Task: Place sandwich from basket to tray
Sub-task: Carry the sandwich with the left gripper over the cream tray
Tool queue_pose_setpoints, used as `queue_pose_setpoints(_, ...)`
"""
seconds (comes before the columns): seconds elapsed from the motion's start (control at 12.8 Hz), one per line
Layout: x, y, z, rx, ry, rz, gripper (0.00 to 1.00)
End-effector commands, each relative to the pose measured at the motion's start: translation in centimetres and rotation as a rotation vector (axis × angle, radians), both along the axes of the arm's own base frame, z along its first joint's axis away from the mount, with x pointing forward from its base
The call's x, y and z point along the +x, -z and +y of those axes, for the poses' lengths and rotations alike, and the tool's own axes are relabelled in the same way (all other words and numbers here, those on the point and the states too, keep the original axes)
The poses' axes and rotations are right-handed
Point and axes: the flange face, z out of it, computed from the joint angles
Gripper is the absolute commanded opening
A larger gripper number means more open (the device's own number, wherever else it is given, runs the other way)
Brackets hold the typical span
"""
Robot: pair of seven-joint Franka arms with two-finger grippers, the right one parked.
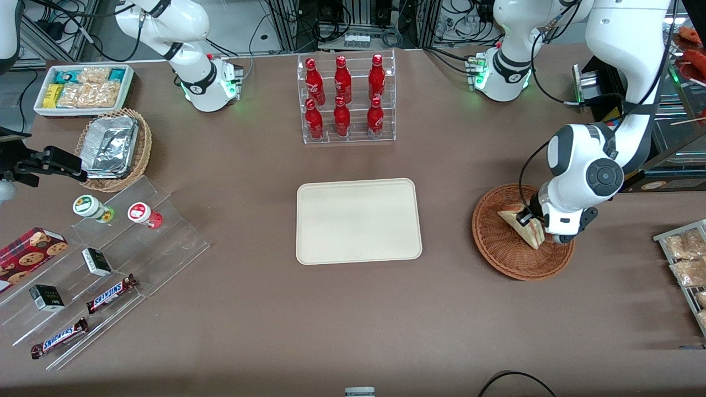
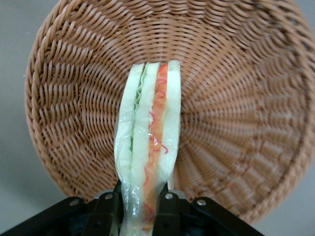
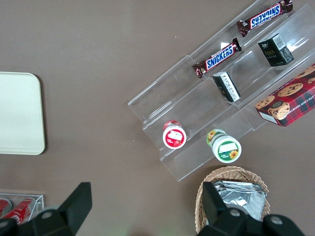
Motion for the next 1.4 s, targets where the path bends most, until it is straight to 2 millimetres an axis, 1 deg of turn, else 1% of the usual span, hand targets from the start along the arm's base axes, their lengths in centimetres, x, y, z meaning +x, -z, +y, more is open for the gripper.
queue_pose_setpoints(0.0,1.5,-5.5,-3.2,0.004,0.063,0.016,0.0)
queue_pose_setpoints(0.16,2.5,-7.6,-5.4,-0.014,0.137,0.007,0.0)
queue_pose_setpoints(0.31,3.2,-9.3,-8.1,-0.036,0.209,-0.013,0.0)
queue_pose_setpoints(0.39,3.3,-9.8,-9.7,-0.046,0.24,-0.021,0.0)
queue_pose_setpoints(0.47,3.4,-10.2,-12.1,-0.057,0.268,-0.031,0.0)
queue_pose_setpoints(0.55,3.5,-9.8,-14.9,-0.071,0.306,-0.031,0.0)
queue_pose_setpoints(0.62,3.5,-9.7,-18.6,-0.081,0.36,-0.038,0.0)
queue_pose_setpoints(0.78,3.3,-8.3,-23.6,-0.098,0.406,-0.03,0.0)
queue_pose_setpoints(0.94,3.0,-7.2,-28.0,-0.103,0.466,-0.032,0.0)
queue_pose_setpoints(1.09,2.1,-6.3,-32.0,-0.089,0.536,-0.043,0.0)
queue_pose_setpoints(1.17,1.3,-5.7,-34.2,-0.096,0.554,-0.037,0.0)
queue_pose_setpoints(1.25,0.7,-4.9,-36.5,-0.096,0.539,-0.028,0.0)
queue_pose_setpoints(1.33,0.5,-3.7,-38.3,-0.097,0.527,-0.009,0.0)
